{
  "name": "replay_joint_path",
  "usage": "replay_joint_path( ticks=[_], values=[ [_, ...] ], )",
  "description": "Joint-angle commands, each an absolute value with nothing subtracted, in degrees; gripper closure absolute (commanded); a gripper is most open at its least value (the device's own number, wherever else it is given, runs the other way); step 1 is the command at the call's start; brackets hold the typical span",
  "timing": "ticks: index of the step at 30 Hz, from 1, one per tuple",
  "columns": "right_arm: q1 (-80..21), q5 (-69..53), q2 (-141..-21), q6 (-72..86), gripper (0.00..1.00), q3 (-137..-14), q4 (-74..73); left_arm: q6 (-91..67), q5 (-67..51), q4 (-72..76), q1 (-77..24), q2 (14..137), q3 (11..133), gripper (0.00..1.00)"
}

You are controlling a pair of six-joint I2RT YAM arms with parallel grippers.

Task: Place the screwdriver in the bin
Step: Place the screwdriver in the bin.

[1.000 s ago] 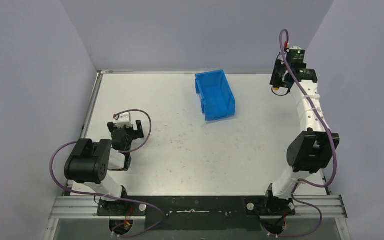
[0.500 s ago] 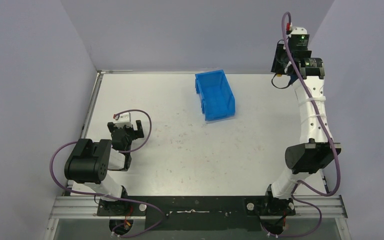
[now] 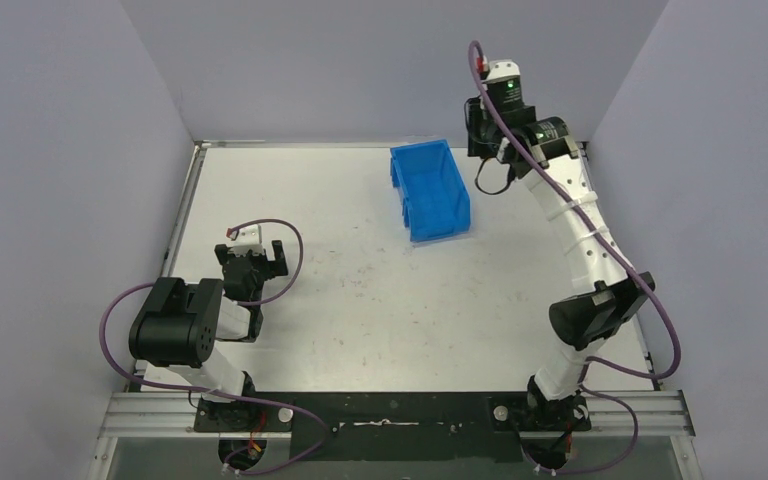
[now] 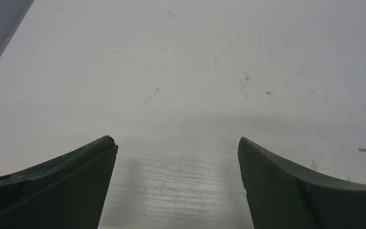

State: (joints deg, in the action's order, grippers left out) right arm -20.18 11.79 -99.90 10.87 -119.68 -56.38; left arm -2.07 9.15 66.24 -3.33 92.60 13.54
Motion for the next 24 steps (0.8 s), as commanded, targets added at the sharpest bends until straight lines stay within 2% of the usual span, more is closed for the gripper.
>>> replay_joint_path(
  ticks=[1,9,16,24],
  values=[
    [-26.16,16.89,-102.3,13.12,0.86,-123.4,-53.68,-1.67,8.94,69.3,-3.42,92.31,14.59,0.03],
    [-31.07,15.7,-106.11,12.49,0.86,-122.57,-49.7,-1.68,8.94,69.26,-3.36,92.32,14.59,0.03],
    [-31.1,12.09,-105.62,10.85,0.86,-110.65,-39.27,-1.67,8.96,69.28,-3.39,92.31,14.59,0.03],
    [-31.1,7.93,-108.81,9.62,0.86,-104.07,-34.4,-1.73,8.98,69.32,-3.35,92.37,14.58,0.03]
  ],
)
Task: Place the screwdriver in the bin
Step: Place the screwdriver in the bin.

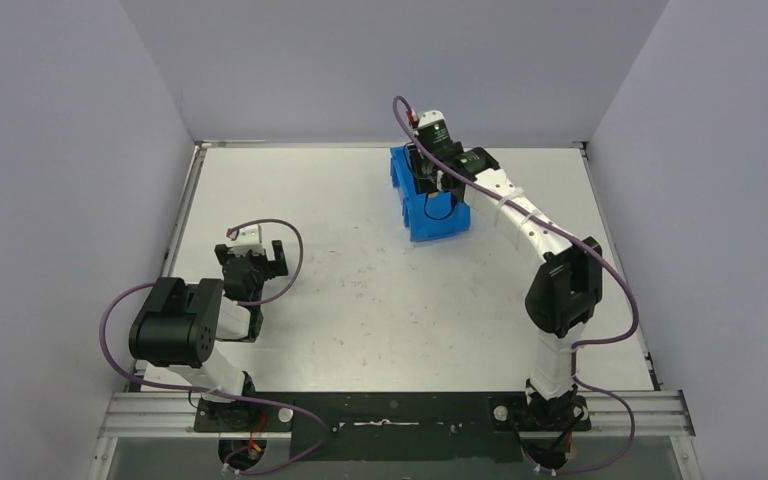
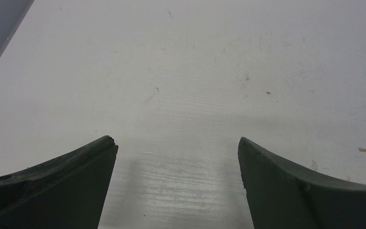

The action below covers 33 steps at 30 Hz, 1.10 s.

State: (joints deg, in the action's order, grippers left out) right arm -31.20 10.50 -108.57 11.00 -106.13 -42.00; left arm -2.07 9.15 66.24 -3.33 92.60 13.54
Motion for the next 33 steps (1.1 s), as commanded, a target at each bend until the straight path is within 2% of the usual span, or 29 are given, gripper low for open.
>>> replay_joint_path(
  ticks=[1,10,17,30,33],
  values=[
    [-31.11,7.07,-109.19,9.12,0.86,-102.79,-32.97,-1.72,8.97,69.28,-3.41,92.3,14.54,0.03],
    [-30.07,7.08,-114.7,7.93,0.88,-95.1,-26.54,-1.71,8.96,69.26,-3.43,92.31,14.59,0.03],
    [-28.63,6.34,-114.49,6.64,0.87,-89.75,-20.12,-1.74,8.96,69.28,-3.43,92.29,14.58,0.03],
    [-25.18,1.01,-116.1,4.98,0.83,-87.53,-15.82,-1.71,8.96,69.31,-3.39,92.3,14.58,0.03],
    [-24.86,0.8,-116.75,4.84,0.78,-87.63,-15.83,-1.73,8.96,69.27,-3.39,92.27,14.57,0.03]
  ],
)
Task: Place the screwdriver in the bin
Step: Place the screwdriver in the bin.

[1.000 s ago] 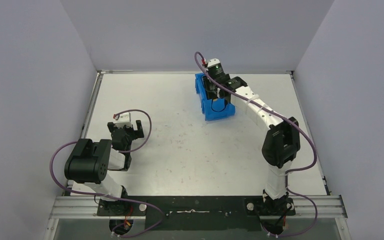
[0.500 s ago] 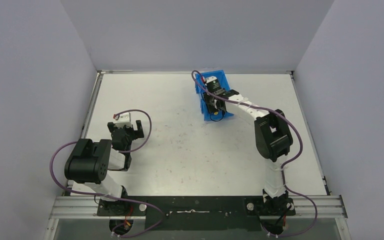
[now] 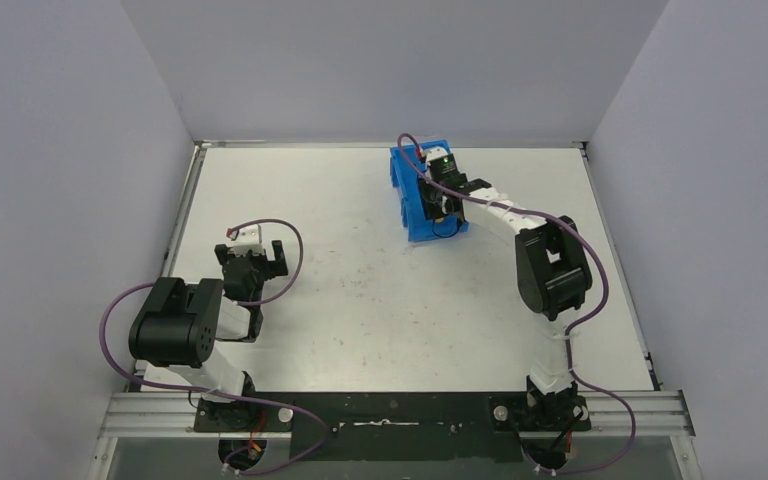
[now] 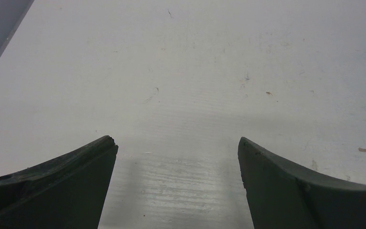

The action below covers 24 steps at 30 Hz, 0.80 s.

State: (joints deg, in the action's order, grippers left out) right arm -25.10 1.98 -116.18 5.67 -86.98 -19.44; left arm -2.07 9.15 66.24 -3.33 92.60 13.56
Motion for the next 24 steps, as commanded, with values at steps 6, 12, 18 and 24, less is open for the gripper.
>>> replay_joint_path(
  ticks=[6,12,18,24],
  values=[
    [-24.82,1.26,-116.53,5.4,0.64,-88.02,-16.09,-1.67,8.96,69.26,-3.36,92.32,14.59,0.03],
    [-24.89,2.22,-115.97,5.71,0.53,-89.17,-17.31,-1.69,8.96,69.31,-3.37,92.29,14.59,0.03],
    [-24.89,2.96,-115.55,5.79,0.49,-90.45,-18.66,-1.67,8.96,69.29,-3.37,92.33,14.59,0.03],
    [-25.38,4.69,-114.1,6.49,0.39,-92.93,-21.53,-1.68,8.96,69.28,-3.35,92.32,14.55,0.03]
  ],
)
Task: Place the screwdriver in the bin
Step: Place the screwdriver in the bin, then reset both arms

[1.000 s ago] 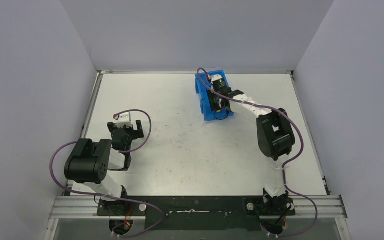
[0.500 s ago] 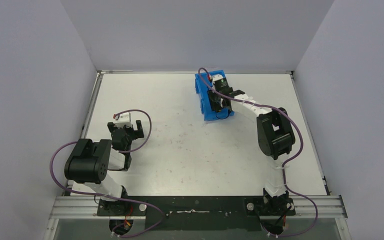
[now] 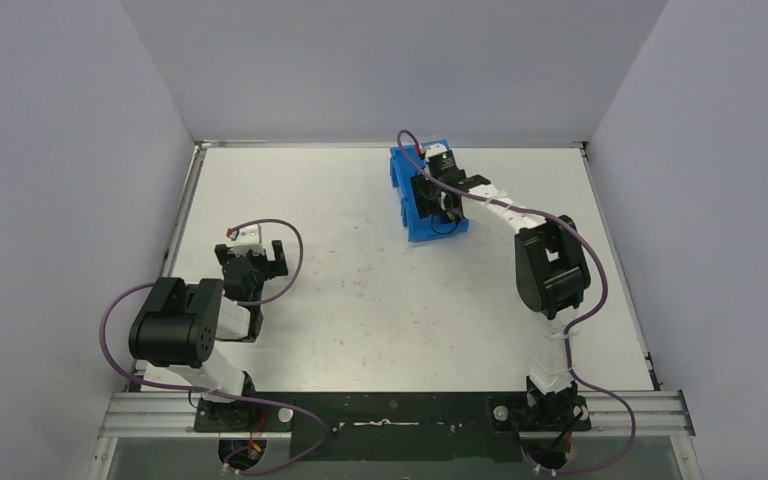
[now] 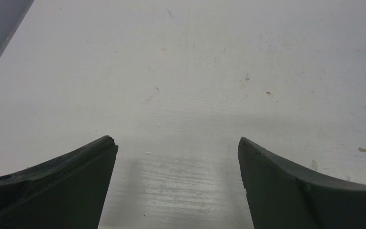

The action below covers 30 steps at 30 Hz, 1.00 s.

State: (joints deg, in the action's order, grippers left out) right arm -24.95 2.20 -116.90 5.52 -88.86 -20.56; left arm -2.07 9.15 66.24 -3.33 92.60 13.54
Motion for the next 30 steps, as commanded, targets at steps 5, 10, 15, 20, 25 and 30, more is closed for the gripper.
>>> replay_joint_path(
  ticks=[5,10,15,20,25,30],
  values=[
    [-25.92,6.37,-111.63,6.7,0.35,-95.88,-24.35,-1.67,8.96,69.34,-3.4,92.3,14.59,0.03],
    [-26.34,7.13,-109.27,6.77,0.36,-99.39,-26.98,-1.67,8.96,69.27,-3.4,92.35,14.59,0.03],
    [-26.91,7.86,-107.54,6.09,0.29,-103.78,-30.41,-1.73,8.96,69.28,-3.42,92.3,14.59,0.03],
    [-27.49,9.18,-106.33,5.3,0.05,-109.26,-34.34,-1.68,8.96,69.28,-3.4,92.29,14.59,0.03],
    [-27.95,9.55,-105.17,4.6,0.0,-114.43,-36.73,-1.7,8.96,69.3,-3.35,92.36,14.59,0.03],
    [-28.06,10.28,-105.47,2.43,0.0,-121.68,-41.18,-1.71,8.96,69.3,-3.38,92.35,14.59,0.03]
  ],
)
